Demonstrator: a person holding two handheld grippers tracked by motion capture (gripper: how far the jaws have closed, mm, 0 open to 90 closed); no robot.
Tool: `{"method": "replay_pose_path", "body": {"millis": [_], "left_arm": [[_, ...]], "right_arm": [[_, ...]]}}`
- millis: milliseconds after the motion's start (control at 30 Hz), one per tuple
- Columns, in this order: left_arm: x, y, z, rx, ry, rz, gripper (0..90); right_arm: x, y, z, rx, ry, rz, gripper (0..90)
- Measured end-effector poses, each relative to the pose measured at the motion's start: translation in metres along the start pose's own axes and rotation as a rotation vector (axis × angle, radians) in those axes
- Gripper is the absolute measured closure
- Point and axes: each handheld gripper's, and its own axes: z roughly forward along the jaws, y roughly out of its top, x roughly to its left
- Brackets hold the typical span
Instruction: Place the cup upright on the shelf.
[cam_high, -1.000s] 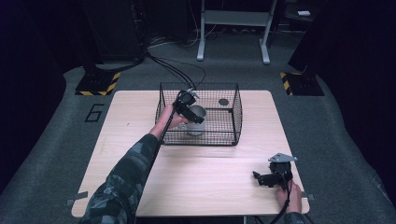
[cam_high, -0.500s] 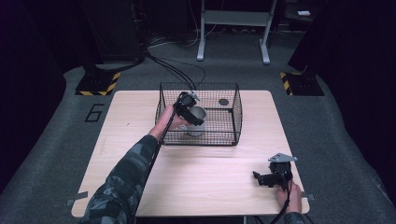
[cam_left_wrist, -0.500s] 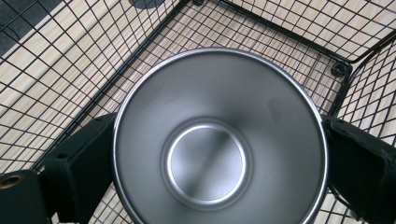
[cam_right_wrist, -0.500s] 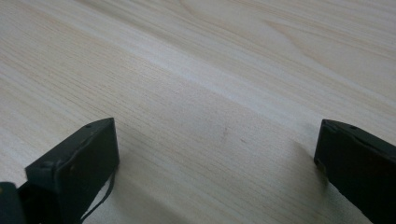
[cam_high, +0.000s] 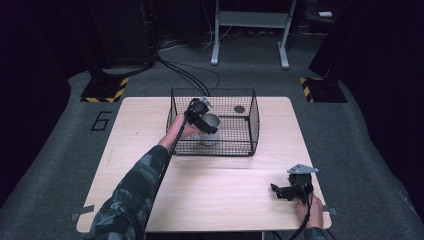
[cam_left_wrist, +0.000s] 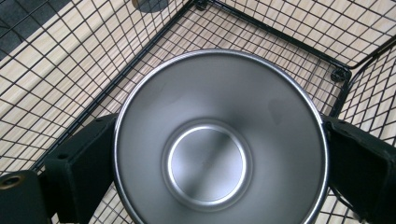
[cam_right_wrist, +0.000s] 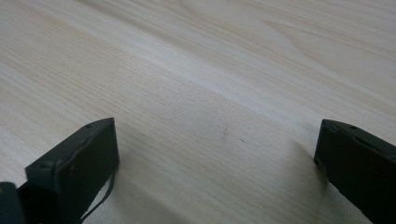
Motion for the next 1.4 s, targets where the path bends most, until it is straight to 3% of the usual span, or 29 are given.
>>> {"method": "replay_pose_path", "body": {"millis": [333, 800, 1133, 1400], "left_arm": [[0.0, 0.006, -0.017, -0.071, -0.002, -0.014, 0.2], [-0.014, 0.009, -0.066, -0.162, 0.007, 0.002, 0.1], [-0.035, 0.0, -0.101, -0.196, 0.014, 0.014, 0.1], [-0.053, -0.023, -0.124, -0.213, 0.02, 0.025, 0.2]], "right_arm": [[0.0, 0.0, -0.001, 0.009, 0.007, 0.002, 0.0], [0.0, 0.0, 0.0, 0.002, 0.002, -0.004, 0.0], [-0.001, 0.0, 0.0, 0.0, 0.0, -0.013, 0.0], [-0.001, 0.0, 0.001, -0.009, 0.0, -0.01, 0.0]]}}
